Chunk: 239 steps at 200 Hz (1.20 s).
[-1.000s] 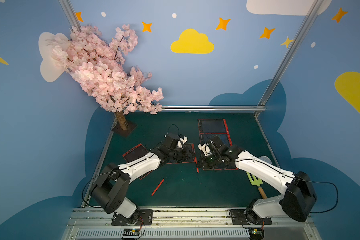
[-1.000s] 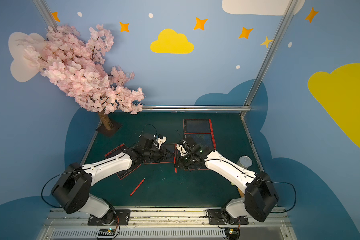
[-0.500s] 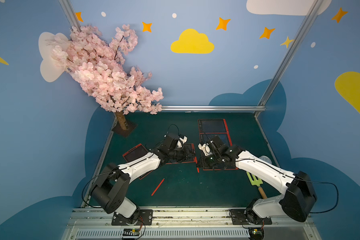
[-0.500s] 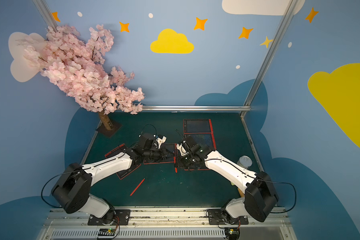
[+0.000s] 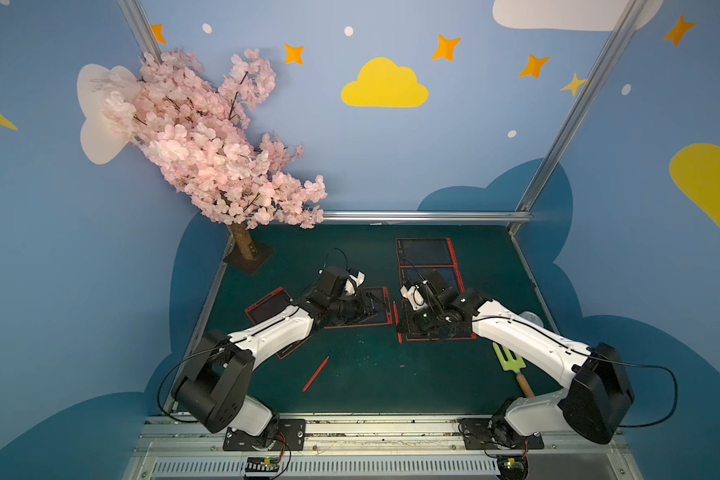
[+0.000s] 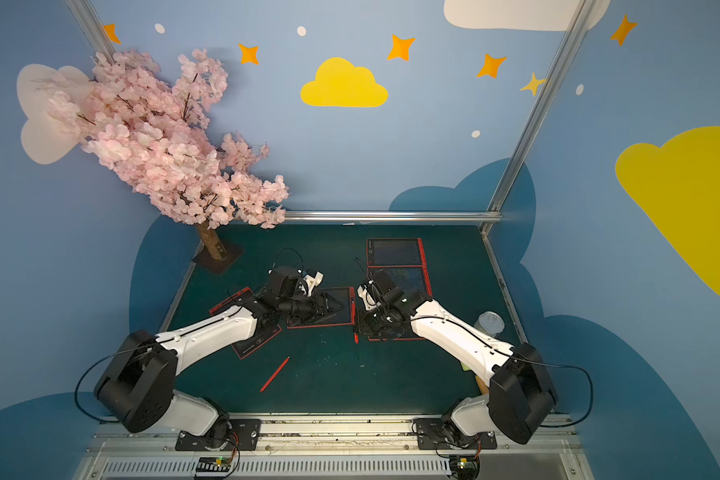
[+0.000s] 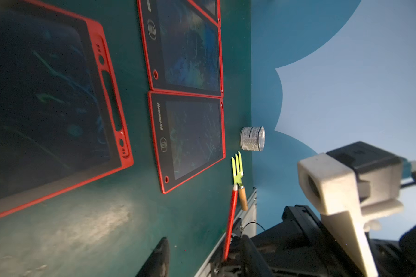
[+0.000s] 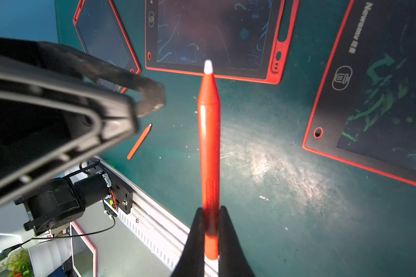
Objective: Place the stylus back onto the writing tablet
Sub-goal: Pick up the stylus from the center of the board, then place the stylus on the writing tablet.
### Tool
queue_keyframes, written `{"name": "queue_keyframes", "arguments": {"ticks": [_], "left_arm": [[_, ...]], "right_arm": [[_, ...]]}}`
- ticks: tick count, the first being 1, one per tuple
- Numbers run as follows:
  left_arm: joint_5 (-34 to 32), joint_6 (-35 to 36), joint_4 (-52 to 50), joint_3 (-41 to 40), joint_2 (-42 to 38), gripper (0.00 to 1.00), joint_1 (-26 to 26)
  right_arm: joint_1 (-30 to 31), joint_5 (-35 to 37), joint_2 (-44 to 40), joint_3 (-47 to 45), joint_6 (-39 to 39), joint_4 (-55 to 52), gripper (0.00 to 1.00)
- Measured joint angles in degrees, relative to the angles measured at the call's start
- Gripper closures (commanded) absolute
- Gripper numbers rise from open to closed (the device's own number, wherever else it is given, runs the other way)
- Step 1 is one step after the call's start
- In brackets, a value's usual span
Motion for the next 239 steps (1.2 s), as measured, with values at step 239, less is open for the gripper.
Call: {"name": "queue_keyframes", "arguments": {"ticks": [239], "left_arm": [[-8.1,27.8,-11.0,-14.1,-35.3,0.01,-1.2]], "right_arm": [[-5.6,5.2,35.2,28.0,-7.3,-9.6,0.93]]}}
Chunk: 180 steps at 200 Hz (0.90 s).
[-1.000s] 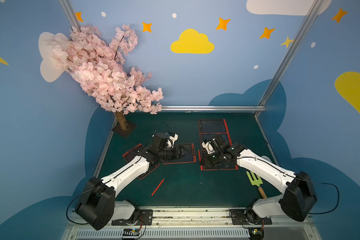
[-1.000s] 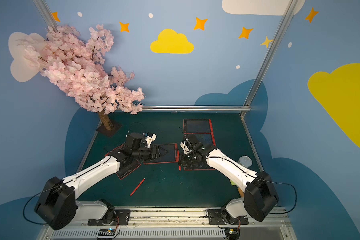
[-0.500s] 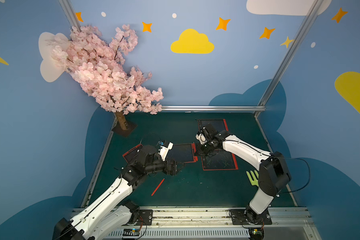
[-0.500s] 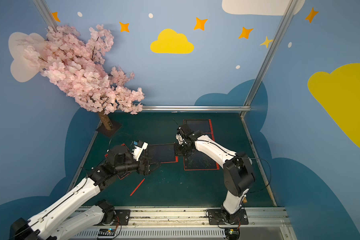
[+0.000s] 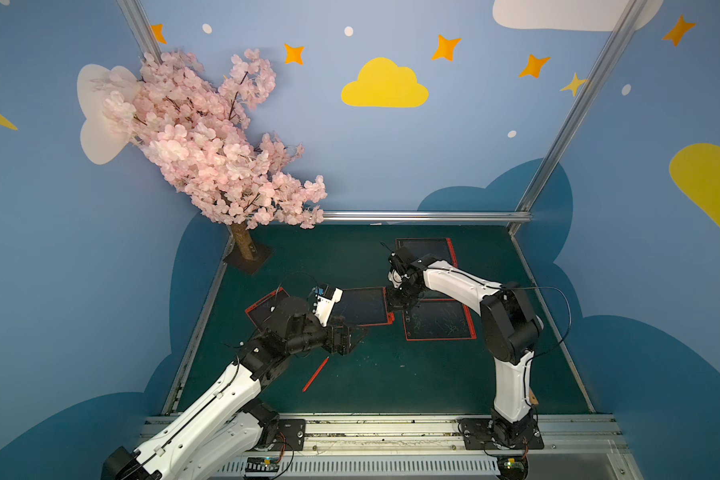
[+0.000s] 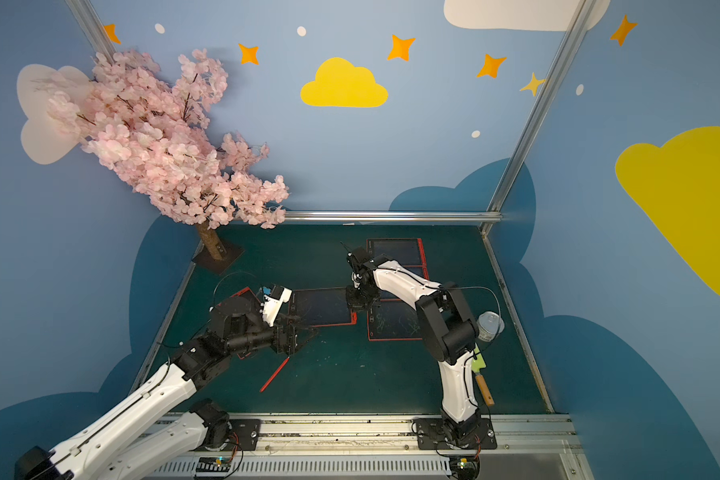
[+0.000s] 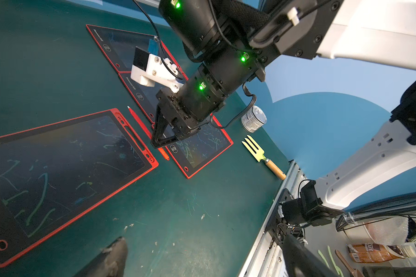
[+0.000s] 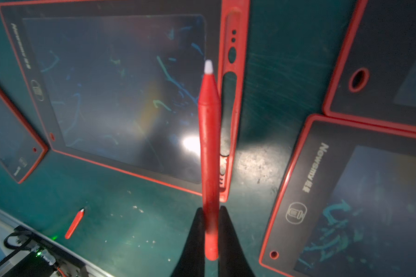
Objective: Place the stylus back onto the writing tablet
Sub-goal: Place the stylus on the writing tablet.
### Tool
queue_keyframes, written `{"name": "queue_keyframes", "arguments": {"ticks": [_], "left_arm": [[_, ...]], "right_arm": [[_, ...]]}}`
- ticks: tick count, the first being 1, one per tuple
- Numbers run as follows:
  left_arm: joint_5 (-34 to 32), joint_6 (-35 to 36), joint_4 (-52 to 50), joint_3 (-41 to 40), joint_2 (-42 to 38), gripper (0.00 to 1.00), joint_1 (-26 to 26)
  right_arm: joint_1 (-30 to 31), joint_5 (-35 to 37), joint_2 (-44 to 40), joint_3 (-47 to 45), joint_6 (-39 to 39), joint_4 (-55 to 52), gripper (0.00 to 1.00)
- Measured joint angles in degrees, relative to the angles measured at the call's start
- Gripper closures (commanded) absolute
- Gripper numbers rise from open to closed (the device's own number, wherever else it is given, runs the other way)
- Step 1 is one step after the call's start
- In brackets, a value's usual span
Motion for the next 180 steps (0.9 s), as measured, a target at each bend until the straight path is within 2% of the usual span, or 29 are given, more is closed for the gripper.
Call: {"name": "queue_keyframes", "arguments": {"ticks": [180], "left_arm": [[-0.3,0.0,0.3,0.0,1.9,0.01,0.0]], "right_arm": [[0.0,1.0,7.3,6.2,0.0,-2.3,0.87]]}}
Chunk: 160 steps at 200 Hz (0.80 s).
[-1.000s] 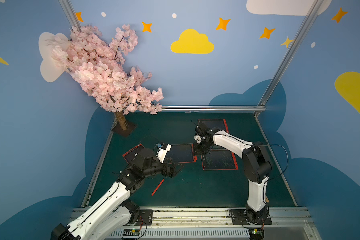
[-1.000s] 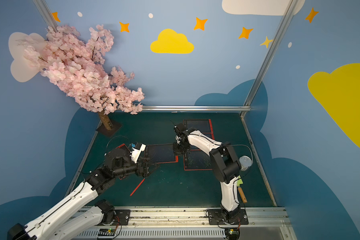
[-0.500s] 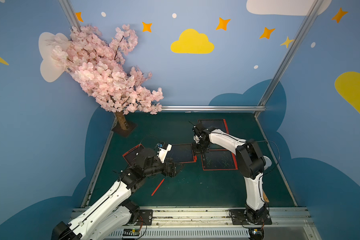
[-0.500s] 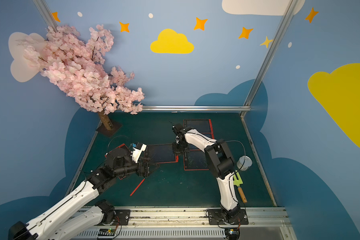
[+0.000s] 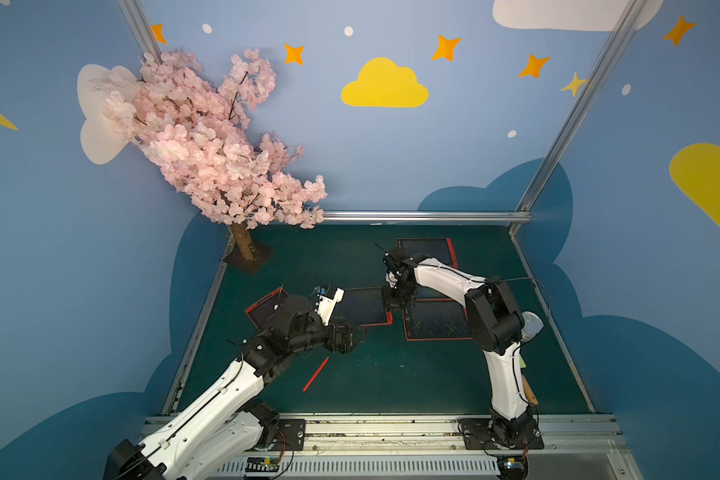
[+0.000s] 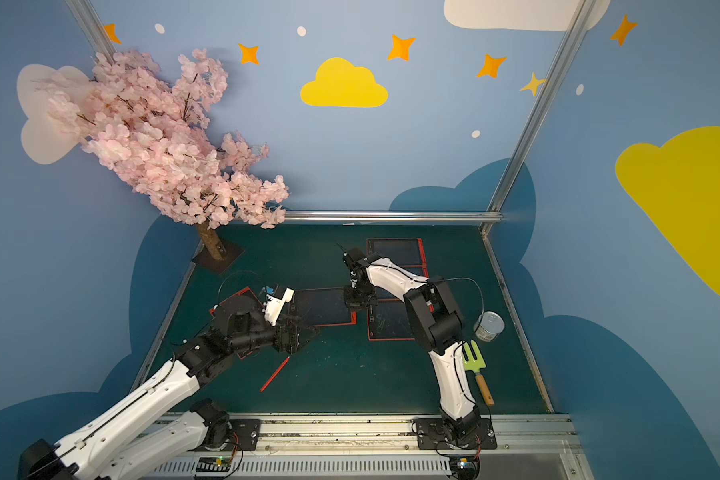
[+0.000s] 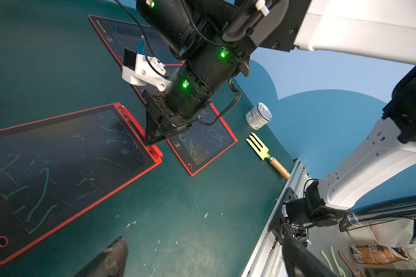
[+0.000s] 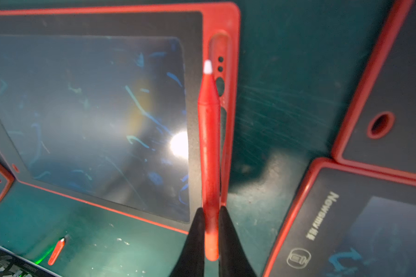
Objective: Place the stylus back onto the writing tablet
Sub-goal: Place the stylus on the writing tablet.
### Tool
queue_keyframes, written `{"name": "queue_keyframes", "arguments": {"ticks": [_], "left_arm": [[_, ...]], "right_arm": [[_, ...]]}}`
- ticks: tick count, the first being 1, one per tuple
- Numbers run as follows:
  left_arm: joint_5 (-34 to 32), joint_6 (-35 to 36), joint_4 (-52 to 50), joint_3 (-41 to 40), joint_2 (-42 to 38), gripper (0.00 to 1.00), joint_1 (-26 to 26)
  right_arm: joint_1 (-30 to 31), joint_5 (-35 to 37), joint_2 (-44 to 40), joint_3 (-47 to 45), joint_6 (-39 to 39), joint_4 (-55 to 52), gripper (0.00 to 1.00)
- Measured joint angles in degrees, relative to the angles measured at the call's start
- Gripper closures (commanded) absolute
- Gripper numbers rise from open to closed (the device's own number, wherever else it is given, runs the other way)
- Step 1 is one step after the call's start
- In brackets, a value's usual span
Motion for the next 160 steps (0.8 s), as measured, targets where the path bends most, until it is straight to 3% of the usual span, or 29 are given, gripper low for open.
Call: {"name": "queue_keyframes", "arguments": {"ticks": [115,160], "left_arm": [[0.0,0.0,-0.2,0.0,0.1,0.01,0.0],[0.0,0.0,-0.3,0.0,0.1,0.02,0.0]], "right_arm": [[0.0,-0.3,1.0,1.1,1.0,-0.5,0.82],[0.0,0.1,1.3,1.8,1.2,-1.1,0.89]]}}
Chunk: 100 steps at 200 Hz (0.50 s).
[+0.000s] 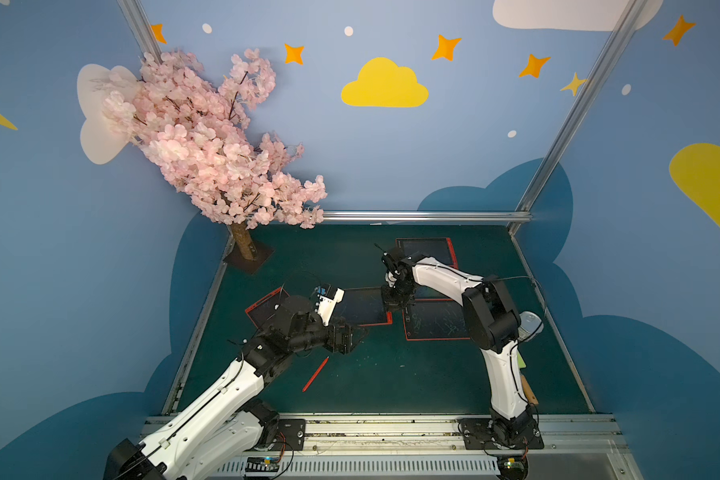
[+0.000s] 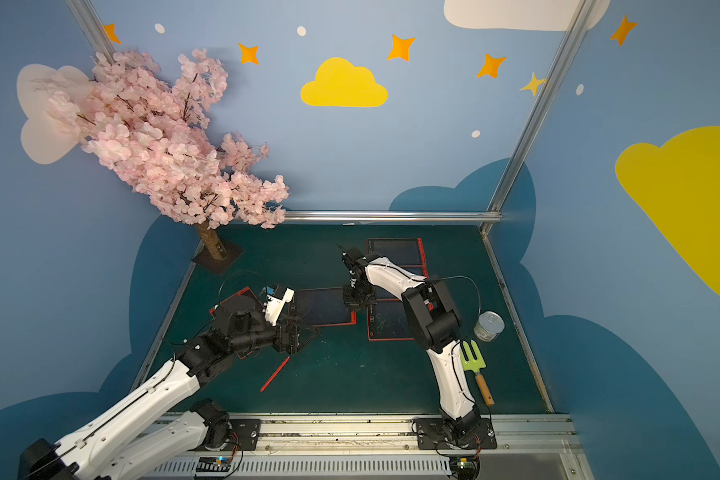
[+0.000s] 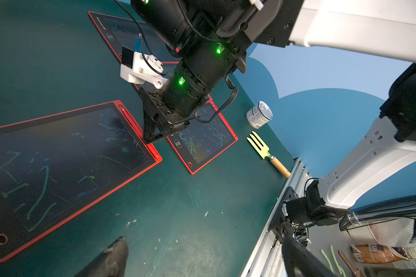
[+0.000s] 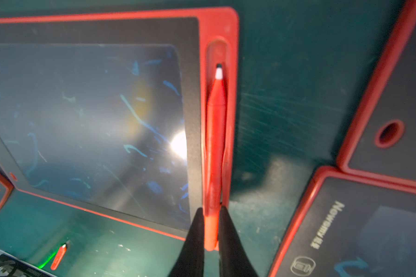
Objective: Place the stylus back onto the writing tablet
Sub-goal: Place the stylus on the writing tablet.
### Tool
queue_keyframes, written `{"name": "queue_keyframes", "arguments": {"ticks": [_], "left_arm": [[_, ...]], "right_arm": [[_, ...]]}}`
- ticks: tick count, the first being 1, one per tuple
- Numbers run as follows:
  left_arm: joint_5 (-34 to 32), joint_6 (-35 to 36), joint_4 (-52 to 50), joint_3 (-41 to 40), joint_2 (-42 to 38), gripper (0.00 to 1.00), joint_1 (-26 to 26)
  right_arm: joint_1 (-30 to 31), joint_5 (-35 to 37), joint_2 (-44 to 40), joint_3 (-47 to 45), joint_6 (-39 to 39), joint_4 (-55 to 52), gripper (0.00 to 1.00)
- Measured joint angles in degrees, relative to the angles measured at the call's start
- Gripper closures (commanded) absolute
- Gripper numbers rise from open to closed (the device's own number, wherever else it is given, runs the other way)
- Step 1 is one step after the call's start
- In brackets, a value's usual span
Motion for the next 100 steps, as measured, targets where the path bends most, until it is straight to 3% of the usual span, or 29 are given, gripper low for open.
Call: {"name": "queue_keyframes", "arguments": {"ticks": [100], "left_arm": [[0.0,0.0,0.0,0.0,0.0,0.02,0.0]], "right_arm": [[0.5,1.7,1.9,2.9,0.2,-1.6,0.97]]}}
